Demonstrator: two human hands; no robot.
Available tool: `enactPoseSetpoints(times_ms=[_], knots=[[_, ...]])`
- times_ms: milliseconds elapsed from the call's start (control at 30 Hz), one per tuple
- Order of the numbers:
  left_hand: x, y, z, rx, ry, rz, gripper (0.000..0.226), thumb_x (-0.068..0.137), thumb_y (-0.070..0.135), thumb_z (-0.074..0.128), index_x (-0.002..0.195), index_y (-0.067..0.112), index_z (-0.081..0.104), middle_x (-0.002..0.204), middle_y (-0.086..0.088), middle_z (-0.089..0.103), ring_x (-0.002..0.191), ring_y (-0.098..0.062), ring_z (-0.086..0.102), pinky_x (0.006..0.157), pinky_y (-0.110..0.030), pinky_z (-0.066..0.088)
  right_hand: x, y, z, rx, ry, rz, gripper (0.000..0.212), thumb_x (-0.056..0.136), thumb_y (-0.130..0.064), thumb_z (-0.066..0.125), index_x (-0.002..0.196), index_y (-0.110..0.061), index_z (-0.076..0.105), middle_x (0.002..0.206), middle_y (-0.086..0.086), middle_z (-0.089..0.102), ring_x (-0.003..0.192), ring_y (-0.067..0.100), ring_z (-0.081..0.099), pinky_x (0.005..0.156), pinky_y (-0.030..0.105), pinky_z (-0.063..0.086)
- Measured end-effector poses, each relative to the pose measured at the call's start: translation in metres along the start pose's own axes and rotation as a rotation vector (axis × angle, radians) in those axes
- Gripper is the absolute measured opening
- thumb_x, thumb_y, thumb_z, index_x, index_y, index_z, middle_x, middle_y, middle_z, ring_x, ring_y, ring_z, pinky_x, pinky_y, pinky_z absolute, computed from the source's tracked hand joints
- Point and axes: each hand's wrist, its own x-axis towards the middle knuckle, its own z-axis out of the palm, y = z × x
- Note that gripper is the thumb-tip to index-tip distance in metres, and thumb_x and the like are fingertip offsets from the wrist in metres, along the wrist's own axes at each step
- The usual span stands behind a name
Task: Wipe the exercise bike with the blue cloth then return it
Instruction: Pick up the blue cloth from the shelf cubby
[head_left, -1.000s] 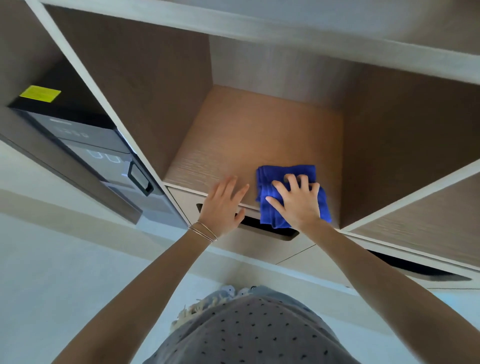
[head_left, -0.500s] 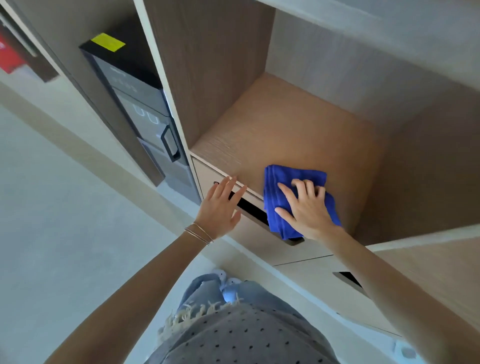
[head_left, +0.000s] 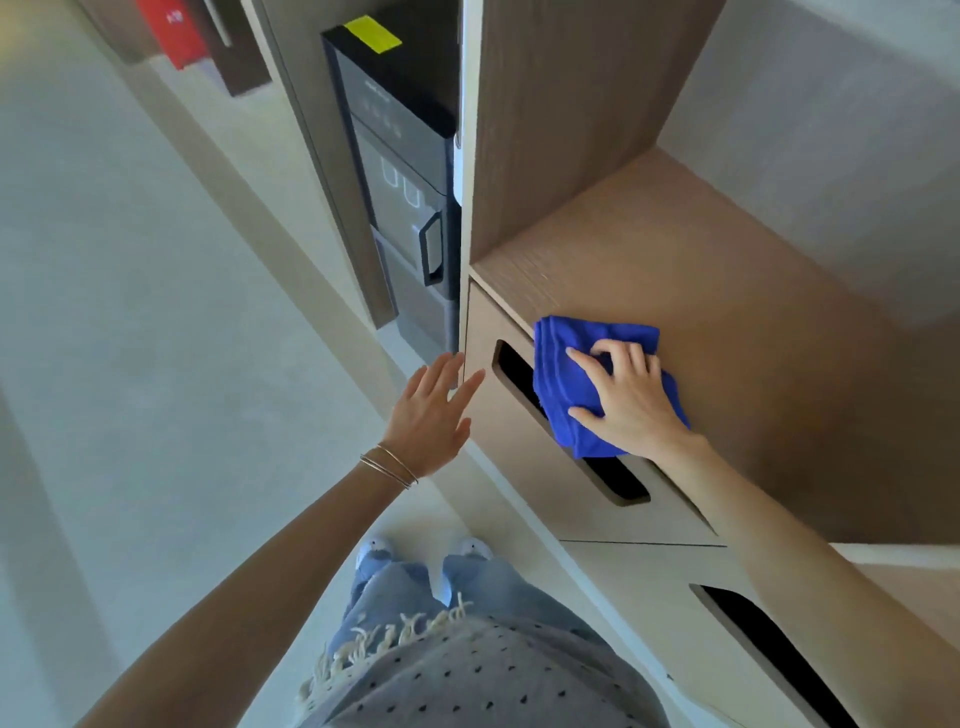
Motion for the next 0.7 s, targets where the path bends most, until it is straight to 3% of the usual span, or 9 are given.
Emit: enactPoseSetpoints(times_ms=[67, 167, 400, 700], knots=[[-0.004, -0.006, 0.001, -0.001, -0.005, -0.016, 0.062, 0.086, 0.030, 0.061, 0.142, 0.018, 0.037, 0.148, -0.018, 0.037, 0.138, -0.036, 0.033, 0.111, -0.049, 0.030, -0.005, 0.009, 0.001, 0.094, -0.014, -0.026, 0.073, 0.071, -0.028, 0.072, 0.136, -0.016, 0.042, 0.135, 0.009, 0.043, 0.120, 0.030, 0.040, 0.097, 0.045, 0.035], [-0.004, -0.011, 0.001, -0.015, 0.003, -0.013, 0.062, 0.088, 0.031, 0.058, 0.143, 0.019, 0.033, 0.150, -0.017, 0.034, 0.140, -0.035, 0.029, 0.113, -0.047, 0.027, -0.008, 0.021, 0.000, 0.249, 0.017, -0.028, 0.065, 0.067, -0.018, 0.077, 0.126, -0.012, 0.050, 0.137, 0.005, 0.048, 0.125, 0.027, 0.044, 0.101, 0.040, 0.035], [0.022, 0.007, -0.010, -0.045, -0.002, 0.144, 0.064, 0.091, 0.031, 0.050, 0.147, 0.022, 0.022, 0.156, -0.013, 0.020, 0.145, -0.031, 0.014, 0.118, -0.044, 0.015, -0.006, 0.023, -0.006, 0.265, 0.151, 0.024, 0.053, 0.061, -0.026, 0.085, 0.109, -0.017, 0.067, 0.121, 0.001, 0.062, 0.104, 0.025, 0.061, 0.092, 0.036, 0.044], [0.079, 0.066, -0.019, -0.055, -0.009, 0.338, 0.058, 0.090, 0.025, 0.047, 0.145, 0.018, 0.029, 0.154, -0.015, 0.027, 0.142, -0.034, 0.023, 0.116, -0.044, 0.020, -0.021, 0.032, -0.004, 0.336, 0.197, 0.178, 0.058, 0.061, -0.033, 0.084, 0.114, -0.015, 0.067, 0.127, 0.005, 0.059, 0.110, 0.027, 0.060, 0.096, 0.040, 0.045]])
